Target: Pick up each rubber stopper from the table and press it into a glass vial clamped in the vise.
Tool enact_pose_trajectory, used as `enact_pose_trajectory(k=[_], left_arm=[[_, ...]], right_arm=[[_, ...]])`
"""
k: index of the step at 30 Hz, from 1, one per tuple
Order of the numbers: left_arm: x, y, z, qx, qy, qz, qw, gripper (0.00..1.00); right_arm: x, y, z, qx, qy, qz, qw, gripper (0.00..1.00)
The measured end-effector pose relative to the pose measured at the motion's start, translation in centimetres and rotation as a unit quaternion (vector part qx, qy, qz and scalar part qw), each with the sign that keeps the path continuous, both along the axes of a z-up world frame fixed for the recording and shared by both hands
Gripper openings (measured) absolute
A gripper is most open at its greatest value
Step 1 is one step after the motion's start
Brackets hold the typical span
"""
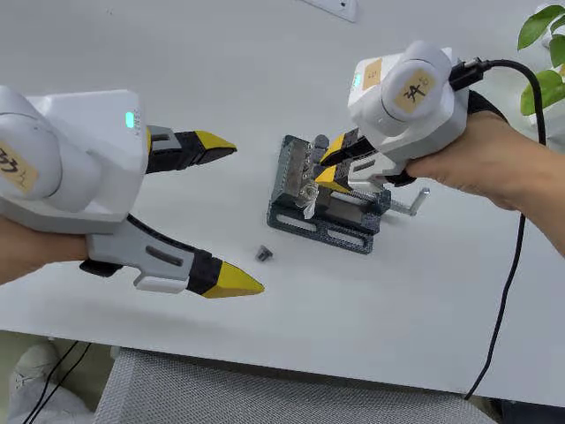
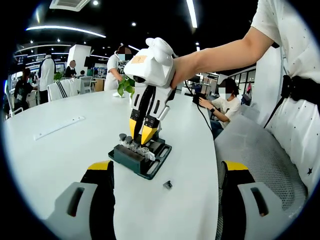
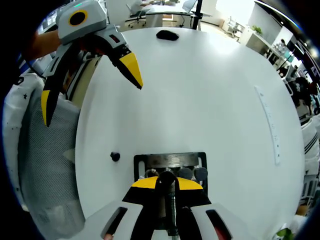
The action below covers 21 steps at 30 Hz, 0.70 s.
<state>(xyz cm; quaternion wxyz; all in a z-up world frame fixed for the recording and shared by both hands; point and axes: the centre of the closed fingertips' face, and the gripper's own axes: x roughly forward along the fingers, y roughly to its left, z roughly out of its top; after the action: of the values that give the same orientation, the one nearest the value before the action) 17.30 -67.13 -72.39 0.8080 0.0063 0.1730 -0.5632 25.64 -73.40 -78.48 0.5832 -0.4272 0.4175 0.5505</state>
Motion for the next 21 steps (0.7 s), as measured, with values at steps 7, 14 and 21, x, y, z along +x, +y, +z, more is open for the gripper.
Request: enact_pose_trajectory(k=[7,14,21], left_arm=[[-0.03,0.03,-0.14,0.002,0.000,-0.001,1.0000,0.87],[0.00,0.00,-0.11,0.001,0.001,0.000,1.0000,0.87],[-0.01,-0.08,-0.14,0.000,0.002,-0.001,1.0000,0.86]], right_arm=[[-0.05,0.00,-0.02,0.004,0.002,-0.006,1.0000,0.09],[0.03,0.02,0.03,0.007,0.002,-0.007,1.0000,0.10],[-0.04,-0.16,0.05,0.006,0.003,-0.008,0.9999,0.09]])
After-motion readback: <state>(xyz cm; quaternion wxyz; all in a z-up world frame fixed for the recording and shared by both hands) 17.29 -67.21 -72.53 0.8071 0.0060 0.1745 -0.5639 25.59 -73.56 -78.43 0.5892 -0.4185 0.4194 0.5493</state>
